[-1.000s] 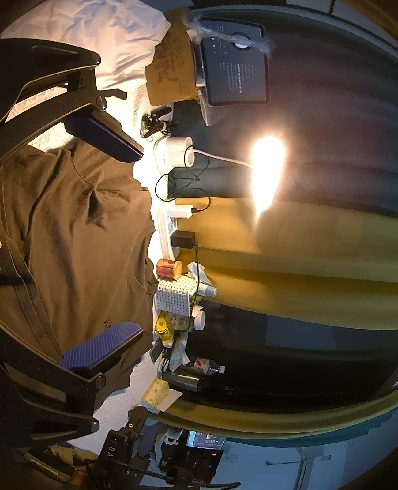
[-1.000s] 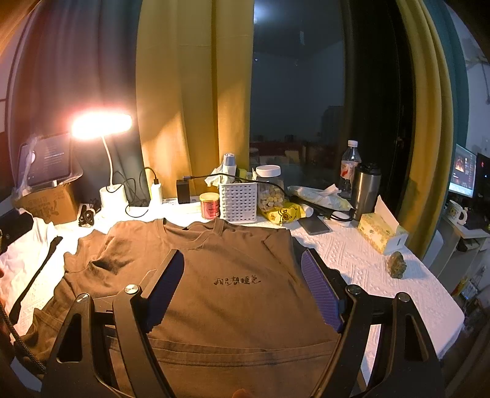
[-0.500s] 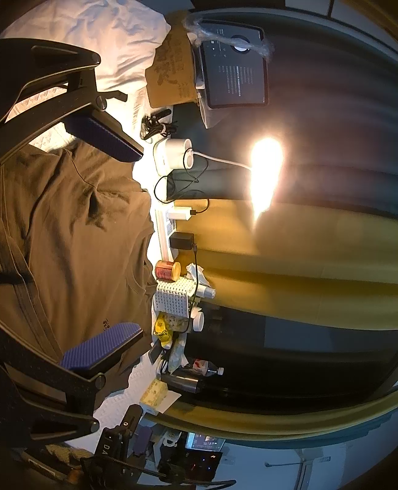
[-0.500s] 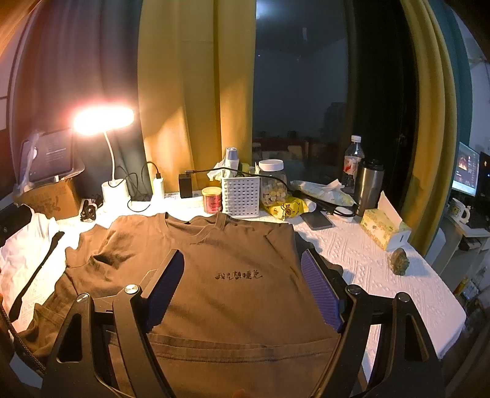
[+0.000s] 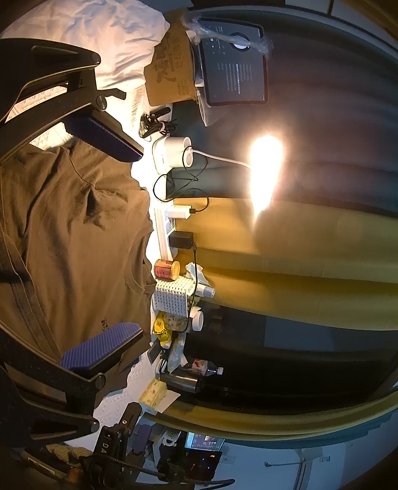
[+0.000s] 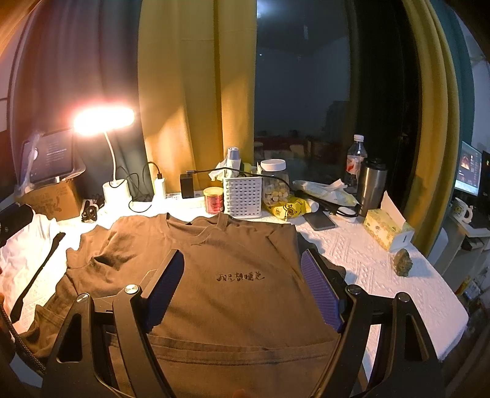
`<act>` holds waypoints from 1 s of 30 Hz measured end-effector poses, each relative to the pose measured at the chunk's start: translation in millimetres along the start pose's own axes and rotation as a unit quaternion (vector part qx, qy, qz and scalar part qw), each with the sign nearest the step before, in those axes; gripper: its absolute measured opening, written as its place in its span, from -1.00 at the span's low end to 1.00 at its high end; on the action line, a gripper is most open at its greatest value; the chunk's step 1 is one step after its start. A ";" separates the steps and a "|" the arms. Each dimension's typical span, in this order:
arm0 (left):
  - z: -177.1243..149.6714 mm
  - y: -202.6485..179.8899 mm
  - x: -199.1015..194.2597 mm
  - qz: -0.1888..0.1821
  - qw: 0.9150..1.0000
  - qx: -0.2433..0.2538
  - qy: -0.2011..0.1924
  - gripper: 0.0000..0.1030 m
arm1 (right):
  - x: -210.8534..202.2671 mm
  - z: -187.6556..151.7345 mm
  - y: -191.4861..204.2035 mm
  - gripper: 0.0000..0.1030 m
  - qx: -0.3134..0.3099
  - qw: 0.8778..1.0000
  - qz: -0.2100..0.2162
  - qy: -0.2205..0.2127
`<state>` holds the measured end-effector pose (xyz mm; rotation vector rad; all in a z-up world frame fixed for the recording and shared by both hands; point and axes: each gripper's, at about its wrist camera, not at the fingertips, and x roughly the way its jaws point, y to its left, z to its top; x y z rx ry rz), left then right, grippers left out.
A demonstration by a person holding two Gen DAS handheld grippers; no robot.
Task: Fold small clothes
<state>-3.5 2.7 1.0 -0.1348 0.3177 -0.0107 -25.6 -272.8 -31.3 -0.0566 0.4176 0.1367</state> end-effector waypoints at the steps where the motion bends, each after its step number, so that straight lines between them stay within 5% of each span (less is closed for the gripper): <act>1: 0.2 -0.1 0.4 0.000 1.000 0.000 0.000 0.99 | -0.1 -0.5 0.1 0.59 0.000 1.000 0.001 0.001; 19: -1.3 -2.5 9.5 0.006 1.000 0.003 0.009 0.99 | 6.1 -2.6 -0.6 0.59 0.005 1.000 0.001 0.006; 30: -5.4 -15.5 46.8 0.012 0.998 0.012 0.053 0.99 | 39.9 -6.7 -32.5 0.59 0.019 0.999 0.000 0.037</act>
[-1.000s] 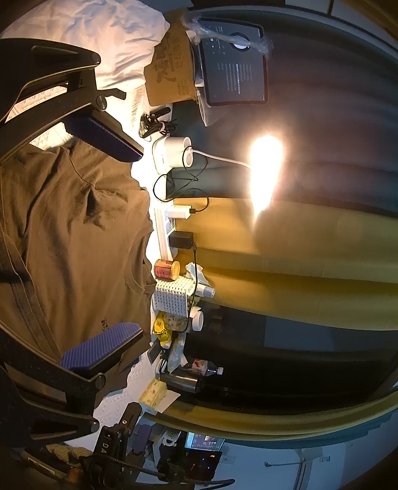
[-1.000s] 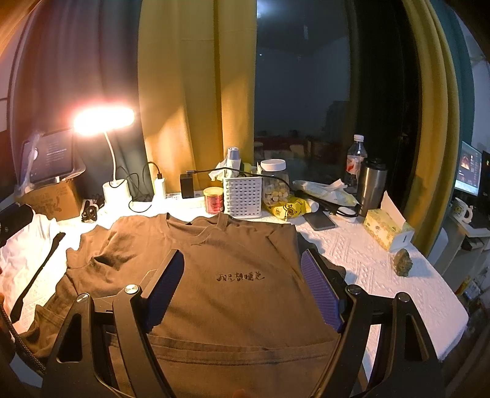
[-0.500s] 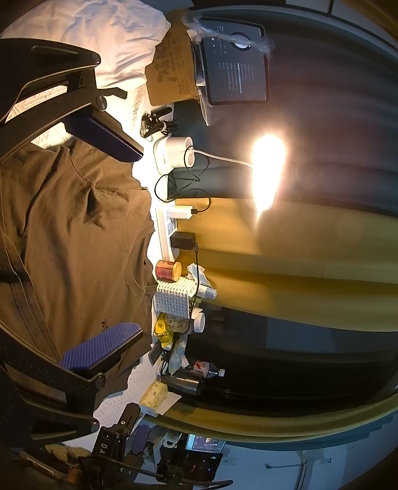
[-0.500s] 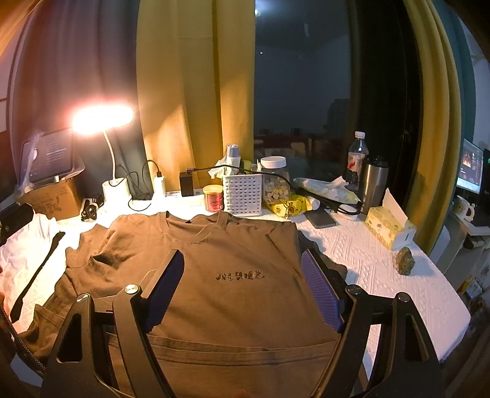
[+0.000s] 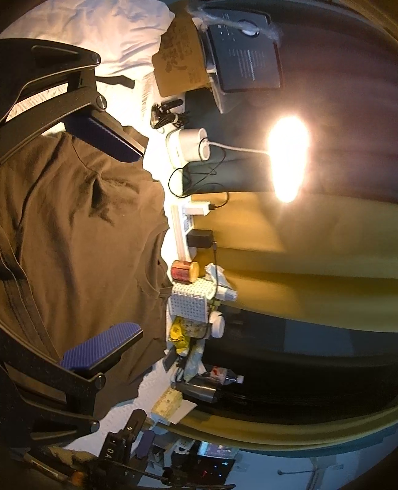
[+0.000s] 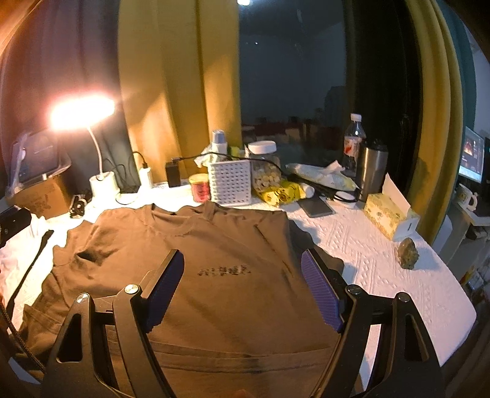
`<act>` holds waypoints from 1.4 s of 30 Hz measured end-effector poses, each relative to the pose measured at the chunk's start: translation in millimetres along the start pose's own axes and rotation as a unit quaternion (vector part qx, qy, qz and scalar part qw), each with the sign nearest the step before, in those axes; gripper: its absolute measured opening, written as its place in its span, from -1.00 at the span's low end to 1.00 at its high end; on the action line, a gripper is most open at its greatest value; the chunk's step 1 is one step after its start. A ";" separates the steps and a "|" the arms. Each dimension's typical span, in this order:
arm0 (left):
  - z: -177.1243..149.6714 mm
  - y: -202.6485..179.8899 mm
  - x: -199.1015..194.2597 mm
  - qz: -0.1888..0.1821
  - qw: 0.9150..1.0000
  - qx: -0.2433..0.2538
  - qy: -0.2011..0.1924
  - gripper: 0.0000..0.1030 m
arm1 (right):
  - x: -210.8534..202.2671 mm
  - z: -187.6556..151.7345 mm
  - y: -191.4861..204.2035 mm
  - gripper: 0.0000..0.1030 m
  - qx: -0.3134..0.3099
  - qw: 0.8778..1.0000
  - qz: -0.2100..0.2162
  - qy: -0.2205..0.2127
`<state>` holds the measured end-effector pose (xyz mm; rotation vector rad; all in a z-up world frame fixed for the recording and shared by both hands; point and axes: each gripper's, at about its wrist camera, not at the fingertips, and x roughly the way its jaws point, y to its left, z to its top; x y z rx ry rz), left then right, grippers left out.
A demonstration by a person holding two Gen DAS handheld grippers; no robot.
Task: Fold small clothes
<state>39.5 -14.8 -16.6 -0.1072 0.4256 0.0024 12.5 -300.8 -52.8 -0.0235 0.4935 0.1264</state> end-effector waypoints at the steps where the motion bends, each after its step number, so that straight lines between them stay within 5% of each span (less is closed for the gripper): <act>1: -0.1 -2.1 3.4 0.000 1.000 0.002 0.004 0.99 | 4.8 -0.8 -4.5 0.59 0.002 1.000 -0.001 0.005; 15: 1.0 -21.4 73.4 0.008 0.997 0.016 0.076 0.99 | 78.1 3.9 -74.9 0.59 0.021 0.998 -0.029 0.059; 36: -9.0 -6.9 162.4 0.041 0.985 0.013 0.168 0.99 | 217.6 15.1 -142.3 0.45 0.021 0.984 0.022 0.176; 40: -11.2 -0.4 167.7 0.044 0.983 0.007 0.177 0.99 | 227.3 7.5 -123.9 0.28 -0.011 0.981 0.029 0.192; 42: -12.0 1.9 168.2 0.043 0.983 0.004 0.179 0.99 | 226.1 6.6 -117.0 -0.09 -0.024 0.981 0.035 0.188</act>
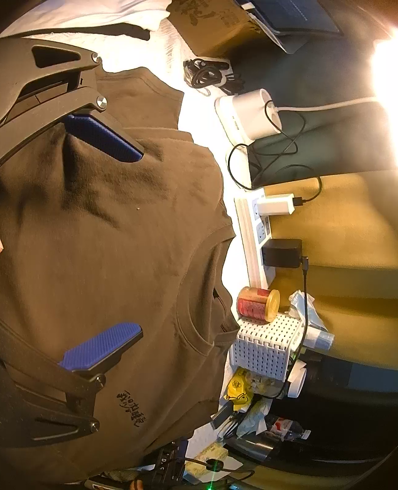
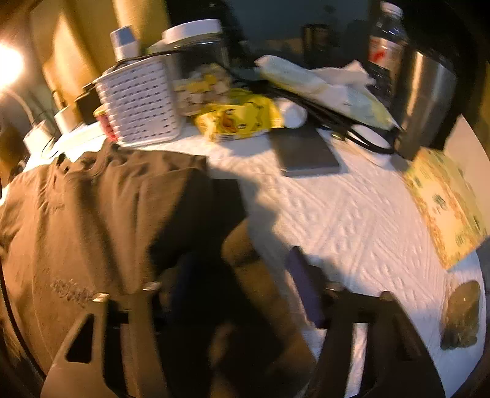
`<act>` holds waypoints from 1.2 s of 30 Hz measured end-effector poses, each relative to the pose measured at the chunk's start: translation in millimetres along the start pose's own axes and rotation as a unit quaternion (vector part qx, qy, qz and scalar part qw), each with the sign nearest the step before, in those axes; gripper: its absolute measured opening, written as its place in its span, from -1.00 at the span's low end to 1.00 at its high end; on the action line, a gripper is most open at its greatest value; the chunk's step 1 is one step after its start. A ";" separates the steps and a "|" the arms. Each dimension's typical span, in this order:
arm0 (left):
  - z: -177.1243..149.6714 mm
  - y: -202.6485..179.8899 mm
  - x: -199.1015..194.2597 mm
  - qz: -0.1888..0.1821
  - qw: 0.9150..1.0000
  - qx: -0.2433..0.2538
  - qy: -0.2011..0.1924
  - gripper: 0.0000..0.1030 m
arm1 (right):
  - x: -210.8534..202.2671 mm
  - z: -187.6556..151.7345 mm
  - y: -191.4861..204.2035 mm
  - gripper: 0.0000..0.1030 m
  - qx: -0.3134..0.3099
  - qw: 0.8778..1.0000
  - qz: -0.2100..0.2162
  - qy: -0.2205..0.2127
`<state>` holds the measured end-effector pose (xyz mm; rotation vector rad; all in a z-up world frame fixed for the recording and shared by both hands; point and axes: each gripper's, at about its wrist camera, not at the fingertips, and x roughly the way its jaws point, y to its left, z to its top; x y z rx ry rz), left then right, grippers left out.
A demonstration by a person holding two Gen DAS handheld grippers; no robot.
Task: Fold small clothes
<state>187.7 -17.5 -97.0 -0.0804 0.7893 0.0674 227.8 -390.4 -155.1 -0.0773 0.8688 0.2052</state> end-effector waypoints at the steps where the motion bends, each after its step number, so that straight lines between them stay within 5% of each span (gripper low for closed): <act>1: -0.2 1.1 -0.1 -0.001 1.000 -0.001 0.001 0.99 | 0.6 -0.4 1.2 -0.34 0.000 1.000 0.002 0.000; 2: -0.2 2.1 -0.2 -0.003 1.000 -0.002 0.001 0.99 | 0.5 -0.7 2.7 -0.56 -0.002 1.000 0.003 0.000; 5: -1.0 5.4 -3.2 -0.008 1.000 -0.004 -0.001 0.99 | -0.5 -0.3 8.7 -0.84 -0.005 1.000 0.013 0.008; 21: -12.2 40.1 -30.3 -0.026 0.999 -0.019 -0.028 0.99 | -82.7 19.6 67.7 -0.86 -0.030 0.996 0.004 -0.081; 36: -28.6 73.0 -46.2 -0.021 0.999 -0.024 -0.027 0.99 | -35.9 -10.7 140.9 -0.86 -0.030 0.997 0.065 -0.009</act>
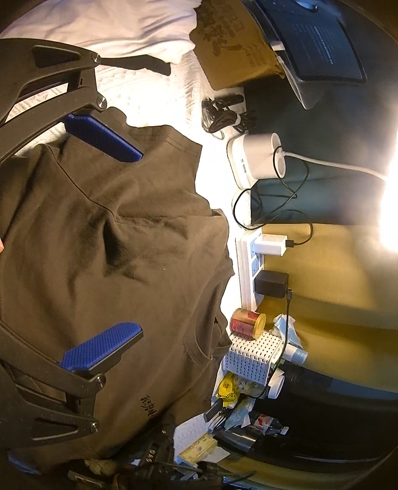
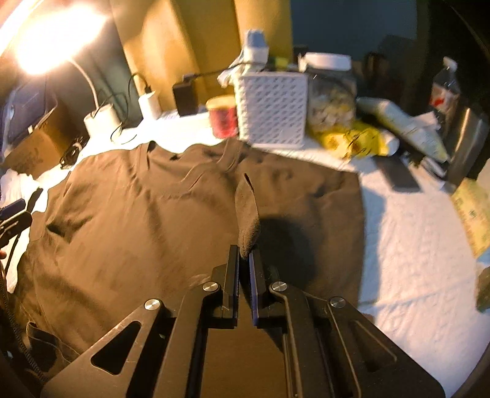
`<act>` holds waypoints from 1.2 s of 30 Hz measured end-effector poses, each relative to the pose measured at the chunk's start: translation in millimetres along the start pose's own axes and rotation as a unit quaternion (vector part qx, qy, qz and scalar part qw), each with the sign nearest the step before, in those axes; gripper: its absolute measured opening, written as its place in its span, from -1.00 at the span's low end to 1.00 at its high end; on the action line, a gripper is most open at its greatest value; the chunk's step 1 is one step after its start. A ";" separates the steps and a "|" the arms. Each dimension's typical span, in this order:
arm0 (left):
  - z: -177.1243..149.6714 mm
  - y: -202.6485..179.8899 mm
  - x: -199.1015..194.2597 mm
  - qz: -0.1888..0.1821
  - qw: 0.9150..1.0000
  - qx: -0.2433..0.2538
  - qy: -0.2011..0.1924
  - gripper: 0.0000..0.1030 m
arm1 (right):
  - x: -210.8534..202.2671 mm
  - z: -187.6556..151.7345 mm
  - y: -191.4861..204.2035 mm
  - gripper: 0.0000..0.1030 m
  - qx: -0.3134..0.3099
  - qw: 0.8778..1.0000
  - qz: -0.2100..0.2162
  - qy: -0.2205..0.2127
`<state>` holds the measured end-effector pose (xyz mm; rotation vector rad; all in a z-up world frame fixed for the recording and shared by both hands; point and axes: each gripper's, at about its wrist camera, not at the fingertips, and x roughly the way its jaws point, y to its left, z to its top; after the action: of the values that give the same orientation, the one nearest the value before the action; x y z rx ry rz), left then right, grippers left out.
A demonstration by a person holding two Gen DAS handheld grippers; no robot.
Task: Fold small clothes
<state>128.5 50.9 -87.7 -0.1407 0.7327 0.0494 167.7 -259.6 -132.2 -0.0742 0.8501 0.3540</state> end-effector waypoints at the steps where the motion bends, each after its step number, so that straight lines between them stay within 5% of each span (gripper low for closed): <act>1: -0.5 -0.4 -0.9 -0.001 1.000 0.000 0.000 0.99 | 2.0 -1.0 2.0 -0.86 0.003 1.000 0.005 0.005; 3: -0.7 -1.8 -2.9 -0.002 1.000 0.002 -0.002 0.99 | 2.4 -3.0 4.7 -0.79 0.004 1.000 0.014 0.004; 5: -0.8 -4.8 -5.2 -0.002 1.000 0.004 -0.003 0.99 | -2.8 -4.5 6.4 -0.17 0.001 1.000 0.026 -0.001; 7: -1.4 -8.6 -7.4 -0.003 1.000 0.007 -0.004 0.99 | -12.1 -7.2 3.9 0.09 0.004 1.000 0.024 -0.014; 22: -12.8 -50.0 -15.5 -0.012 0.999 0.041 0.003 0.99 | -49.0 -59.7 -68.7 0.09 0.086 0.996 -0.008 -0.024; 28: -17.8 -42.9 -18.2 0.004 0.999 0.038 0.013 0.99 | -38.6 -59.6 -43.0 0.09 0.058 0.996 0.061 0.007; 36: -26.1 -5.7 -22.8 0.025 0.999 0.012 0.019 0.99 | -37.9 -69.5 0.5 0.09 0.011 0.997 0.064 0.033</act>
<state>94.8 41.6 -90.9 -0.1014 0.7747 0.0860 94.4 -283.8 -149.9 -0.0121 0.9261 0.4640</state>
